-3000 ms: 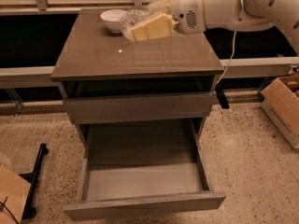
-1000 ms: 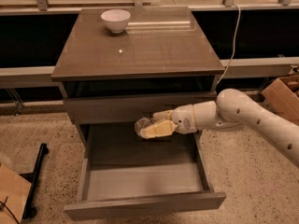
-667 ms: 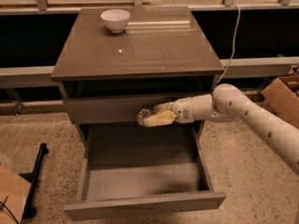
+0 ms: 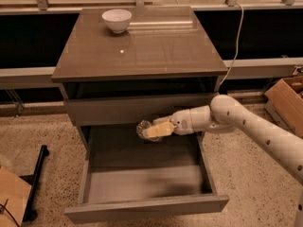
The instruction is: Place water bottle into middle drawer
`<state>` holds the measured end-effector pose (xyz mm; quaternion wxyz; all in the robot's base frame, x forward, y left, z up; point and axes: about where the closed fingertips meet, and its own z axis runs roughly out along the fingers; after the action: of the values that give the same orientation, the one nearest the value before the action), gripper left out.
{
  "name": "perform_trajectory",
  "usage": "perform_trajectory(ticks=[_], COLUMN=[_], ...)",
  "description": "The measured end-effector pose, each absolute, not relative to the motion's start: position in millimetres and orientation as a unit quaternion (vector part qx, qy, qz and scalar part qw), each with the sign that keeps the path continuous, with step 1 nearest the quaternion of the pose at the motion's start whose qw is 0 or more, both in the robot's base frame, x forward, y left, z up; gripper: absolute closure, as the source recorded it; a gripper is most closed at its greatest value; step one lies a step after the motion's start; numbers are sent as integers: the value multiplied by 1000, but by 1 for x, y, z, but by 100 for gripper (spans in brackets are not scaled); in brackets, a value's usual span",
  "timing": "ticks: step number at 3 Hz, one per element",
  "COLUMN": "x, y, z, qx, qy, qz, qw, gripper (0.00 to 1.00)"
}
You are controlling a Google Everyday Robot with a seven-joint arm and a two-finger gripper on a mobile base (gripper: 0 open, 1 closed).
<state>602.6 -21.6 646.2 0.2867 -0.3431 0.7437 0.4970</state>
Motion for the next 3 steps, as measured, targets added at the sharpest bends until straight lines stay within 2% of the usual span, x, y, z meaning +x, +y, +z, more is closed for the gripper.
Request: perform_trajectory(ticks=[1,2,3], x=[575,557,561], y=[-17,-17,-24], z=[611,571,535], qx=[-298,-269,-273], qy=[764,777,792], qz=[524,529,502], qw=[232,209,215], gripper=[100,100,100])
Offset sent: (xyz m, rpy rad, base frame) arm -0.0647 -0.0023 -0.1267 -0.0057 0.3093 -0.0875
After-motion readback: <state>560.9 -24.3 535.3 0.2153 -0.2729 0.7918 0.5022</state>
